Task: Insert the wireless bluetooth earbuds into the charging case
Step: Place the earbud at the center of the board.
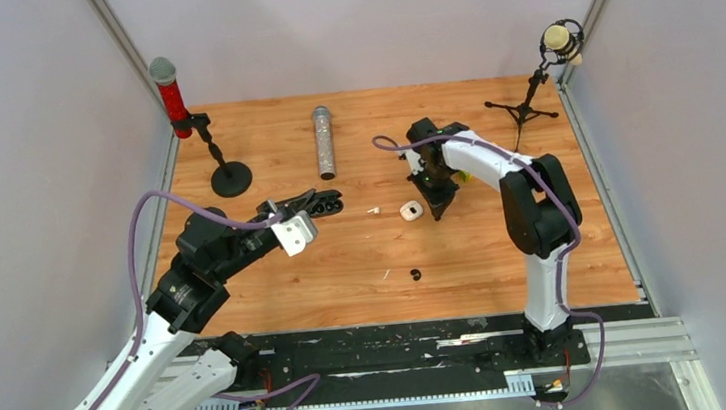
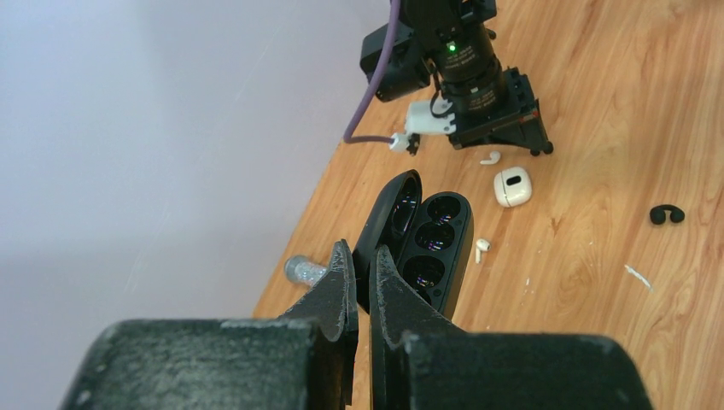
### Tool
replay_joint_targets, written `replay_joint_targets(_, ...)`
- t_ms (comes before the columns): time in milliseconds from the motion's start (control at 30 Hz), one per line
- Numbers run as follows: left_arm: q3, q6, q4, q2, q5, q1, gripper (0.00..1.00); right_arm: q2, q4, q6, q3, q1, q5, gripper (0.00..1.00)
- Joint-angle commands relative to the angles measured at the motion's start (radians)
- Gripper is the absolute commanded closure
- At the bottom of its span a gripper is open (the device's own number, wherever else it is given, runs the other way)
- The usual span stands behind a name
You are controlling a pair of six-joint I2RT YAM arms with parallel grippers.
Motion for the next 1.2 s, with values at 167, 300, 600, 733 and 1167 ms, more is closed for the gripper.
replay_joint_targets(167,-0.006,0.01,0.036,-0.008,-0.012,-0.003,1.0,0.016,-0.029,-0.045,0.05,0.126,0.017,1.0)
replay_joint_targets(300,-0.01,0.007,0.045,-0.006,-0.009,-0.003,1.0,0.05,-0.036,-0.043,0.075,0.14,0.025,1.0)
replay_joint_targets(600,-0.011,0.009,0.045,-0.01,-0.012,-0.003,1.0,0.056,-0.049,-0.048,0.192,0.205,-0.111,1.0)
replay_joint_targets(733,-0.014,0.002,0.051,-0.014,-0.009,-0.003,1.0,0.15,-0.114,-0.012,0.286,0.205,-0.065,1.0)
replay_joint_targets(1167,-0.01,0.007,0.051,-0.016,-0.015,-0.003,1.0,0.195,-0.134,0.0,0.318,0.221,-0.005,1.0)
